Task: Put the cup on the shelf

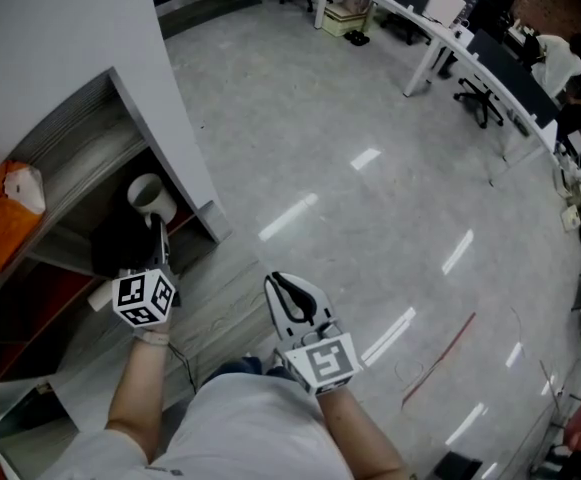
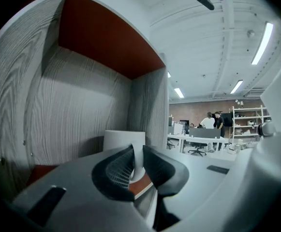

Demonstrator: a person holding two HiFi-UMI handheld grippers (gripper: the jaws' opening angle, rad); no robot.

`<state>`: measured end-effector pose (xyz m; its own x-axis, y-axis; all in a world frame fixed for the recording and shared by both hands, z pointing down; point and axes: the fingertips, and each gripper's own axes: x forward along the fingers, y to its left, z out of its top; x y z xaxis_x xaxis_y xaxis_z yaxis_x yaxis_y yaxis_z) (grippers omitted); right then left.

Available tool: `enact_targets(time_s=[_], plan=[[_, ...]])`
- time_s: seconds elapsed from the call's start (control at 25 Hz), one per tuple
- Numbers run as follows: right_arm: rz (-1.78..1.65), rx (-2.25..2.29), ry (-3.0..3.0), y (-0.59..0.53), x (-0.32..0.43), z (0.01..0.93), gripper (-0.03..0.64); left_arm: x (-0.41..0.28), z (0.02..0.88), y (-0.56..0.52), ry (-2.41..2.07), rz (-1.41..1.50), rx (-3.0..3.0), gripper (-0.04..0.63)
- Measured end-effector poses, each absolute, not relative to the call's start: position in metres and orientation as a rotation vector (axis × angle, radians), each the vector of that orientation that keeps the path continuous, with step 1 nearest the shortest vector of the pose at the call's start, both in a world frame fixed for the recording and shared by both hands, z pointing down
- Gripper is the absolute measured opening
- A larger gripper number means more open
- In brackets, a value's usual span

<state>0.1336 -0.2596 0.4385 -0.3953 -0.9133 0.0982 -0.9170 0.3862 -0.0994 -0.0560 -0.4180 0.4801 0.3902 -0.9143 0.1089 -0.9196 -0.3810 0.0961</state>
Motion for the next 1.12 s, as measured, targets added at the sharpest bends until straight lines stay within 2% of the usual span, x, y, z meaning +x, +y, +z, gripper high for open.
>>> enact_targets(time_s=[0.2, 0.4, 0.64, 0.96, 1.08, 1.12], plan=[[0.212, 1.713, -2.584, -0.256, 0.133, 0.44, 0.041, -0.058, 0.492, -0.418, -1.649, 0.083, 2.469, 0.055], [0.227, 1.721, -2.57, -0.252, 0.134, 0.442, 0.041, -0.056, 0.491, -0.418, -1.647, 0.112, 2.486, 0.146], [0.223, 1.718, -2.576, -0.251, 0.133, 0.442, 0.041, -0.059, 0.498, -0.417, -1.659, 0.139, 2.439, 0.212], [0.223, 1.678, -2.627, -0.25, 0.128, 0.431, 0.041, -0.058, 0.468, -0.389, -1.622, 0.122, 2.521, 0.212], [0.207, 1.623, -2.677, -0.254, 0.118, 0.424, 0.041, -0.056, 0.45, -0.366, -1.584, 0.138, 2.582, 0.182], [0.203, 1.604, -2.695, -0.255, 0.113, 0.422, 0.041, -0.058, 0.446, -0.359, -1.572, 0.129, 2.585, 0.155]])
